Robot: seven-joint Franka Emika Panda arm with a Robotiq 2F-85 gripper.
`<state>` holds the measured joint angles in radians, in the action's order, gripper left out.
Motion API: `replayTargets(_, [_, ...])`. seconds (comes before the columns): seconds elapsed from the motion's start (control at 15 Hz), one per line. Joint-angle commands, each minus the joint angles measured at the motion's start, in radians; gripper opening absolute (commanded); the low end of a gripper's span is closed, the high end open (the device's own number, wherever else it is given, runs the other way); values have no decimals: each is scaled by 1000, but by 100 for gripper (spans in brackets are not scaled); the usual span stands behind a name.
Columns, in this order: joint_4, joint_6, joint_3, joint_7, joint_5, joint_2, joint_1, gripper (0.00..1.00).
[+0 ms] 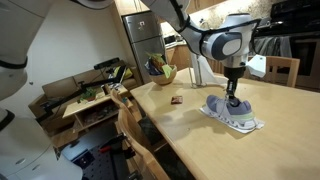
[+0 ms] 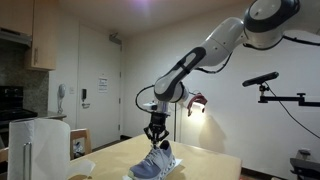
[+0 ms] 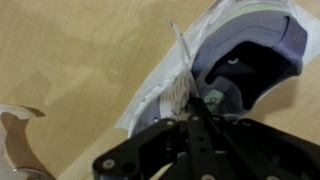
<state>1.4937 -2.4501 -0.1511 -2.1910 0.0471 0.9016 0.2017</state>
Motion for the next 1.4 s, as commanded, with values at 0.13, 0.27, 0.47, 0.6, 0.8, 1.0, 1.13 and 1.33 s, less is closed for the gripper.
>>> replayTargets(0.13, [-28,0,23,28,-37,7,-39,0])
replayTargets(0.27, [-43,20,17,17,-36,14,-35,0])
replayTargets(0.47, [-69,58,-1,-7,-18,26,-13,0])
replayTargets(0.6, [-95,94,-20,-33,0,40,10,0])
replayTargets(0.8, [-137,146,-37,-47,27,62,35,0])
replayTargets(1.0, [-108,122,-16,-23,25,50,23,1])
replayTargets(1.13, [-123,128,-16,-23,30,58,31,1])
replayTargets(1.33, [-127,130,-17,-24,31,60,33,1])
